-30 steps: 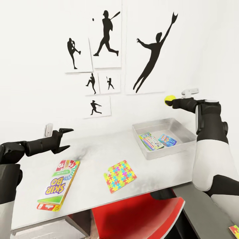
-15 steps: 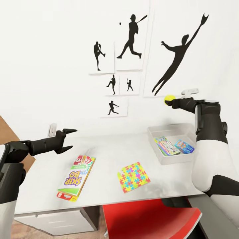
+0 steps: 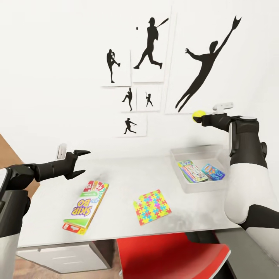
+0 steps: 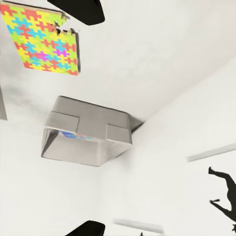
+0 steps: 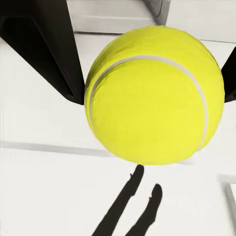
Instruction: Put all the toys in the child's room - the three board games (two on the bed and one on the table), the two jigsaw puzzles on the table, and the tennis ball on the table - inside the toy box on the table in the child's room.
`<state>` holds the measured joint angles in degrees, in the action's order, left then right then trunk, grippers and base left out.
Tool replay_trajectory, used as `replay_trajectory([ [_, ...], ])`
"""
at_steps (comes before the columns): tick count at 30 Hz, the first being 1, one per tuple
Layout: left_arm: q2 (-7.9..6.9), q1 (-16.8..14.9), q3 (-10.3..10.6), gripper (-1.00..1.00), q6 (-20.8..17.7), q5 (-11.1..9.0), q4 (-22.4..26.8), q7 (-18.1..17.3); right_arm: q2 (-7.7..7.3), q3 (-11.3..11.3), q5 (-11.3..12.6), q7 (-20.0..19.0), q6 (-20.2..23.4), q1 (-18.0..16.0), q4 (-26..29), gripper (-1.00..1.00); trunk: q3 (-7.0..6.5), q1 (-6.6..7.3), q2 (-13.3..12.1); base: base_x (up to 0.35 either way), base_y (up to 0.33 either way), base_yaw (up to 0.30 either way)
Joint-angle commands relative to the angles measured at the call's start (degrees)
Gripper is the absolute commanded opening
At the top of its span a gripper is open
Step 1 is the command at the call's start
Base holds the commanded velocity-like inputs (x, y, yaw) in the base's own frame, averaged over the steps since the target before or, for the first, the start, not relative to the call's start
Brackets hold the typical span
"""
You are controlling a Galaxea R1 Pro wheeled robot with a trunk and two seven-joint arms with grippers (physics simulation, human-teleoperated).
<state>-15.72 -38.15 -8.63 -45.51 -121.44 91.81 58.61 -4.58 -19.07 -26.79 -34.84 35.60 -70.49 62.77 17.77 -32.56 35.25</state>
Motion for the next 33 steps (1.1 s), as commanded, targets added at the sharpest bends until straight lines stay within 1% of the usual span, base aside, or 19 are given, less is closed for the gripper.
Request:
replay_trajectory([
  [1, 0.03, -0.03, -0.07, 1.00, -0.16, -0.50, 0.04, 0.56, 0.00, -0.10, -0.45, -0.54, 0.17, -0.04, 0.06, -1.00, 0.09, -0.02, 0.09, 0.000, -0.296, 0.001],
  [5, 0.06, 0.07, -0.07, 1.00, -0.18, -0.62, -0.03, 0.24, -0.06, -0.14, -0.45, -0.64, 0.10, 0.12, 0.07, -1.00, 0.09, -0.02, 0.09, 0.000, -0.232, 0.001],
  [12, 0.07, 0.09, -0.08, 1.00, -0.16, -0.72, 0.19, 0.07, -0.08, -0.14, -0.45, -0.83, 0.01, 0.25, 0.08, -1.00, 0.09, -0.02, 0.09, 0.009, -0.034, 0.000],
  [19, 0.07, 0.10, -0.10, 1.00, -0.11, -0.72, 0.23, 0.04, -0.18, -0.17, -0.45, -0.86, 0.03, 0.26, 0.08, -1.00, 0.09, -0.02, 0.09, 0.212, -0.003, 0.000],
  [28, 0.07, 0.09, -0.15, 1.00, -0.11, -0.73, 0.28, 0.01, -0.24, -0.14, -0.45, -0.97, 0.16, 0.26, 0.08, -1.00, 0.09, -0.02, 0.09, 0.047, -0.001, 0.000],
  [33, 0.07, 0.09, -0.15, 1.00, -0.11, -0.77, 0.26, -0.02, -0.31, -0.06, -0.66, -1.01, 0.26, 0.26, -0.36, -1.00, 0.09, -0.02, 0.09, 0.125, -0.069, 0.000],
])
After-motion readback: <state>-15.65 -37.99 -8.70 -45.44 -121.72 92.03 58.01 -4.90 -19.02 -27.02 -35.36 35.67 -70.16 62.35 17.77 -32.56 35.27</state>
